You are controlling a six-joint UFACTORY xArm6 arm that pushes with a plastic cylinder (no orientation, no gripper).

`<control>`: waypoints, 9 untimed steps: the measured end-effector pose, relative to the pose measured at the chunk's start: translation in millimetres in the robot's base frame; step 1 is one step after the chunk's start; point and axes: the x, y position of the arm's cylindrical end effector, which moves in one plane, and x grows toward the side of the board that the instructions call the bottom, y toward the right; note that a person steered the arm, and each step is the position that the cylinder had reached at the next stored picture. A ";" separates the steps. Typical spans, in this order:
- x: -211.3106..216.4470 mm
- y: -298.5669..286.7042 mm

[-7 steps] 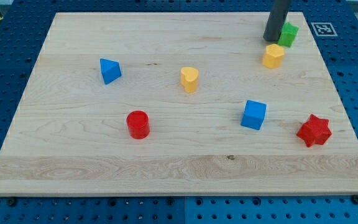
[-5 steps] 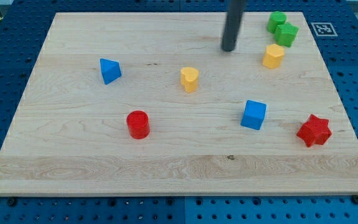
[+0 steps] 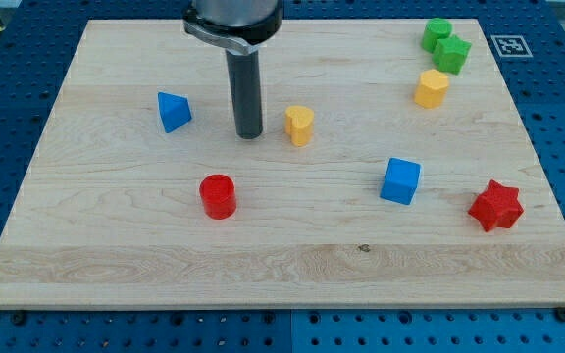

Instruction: Slide the yellow heart to the yellow hexagon

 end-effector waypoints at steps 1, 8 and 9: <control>0.0 20.0; -39.7 215.1; -39.7 242.9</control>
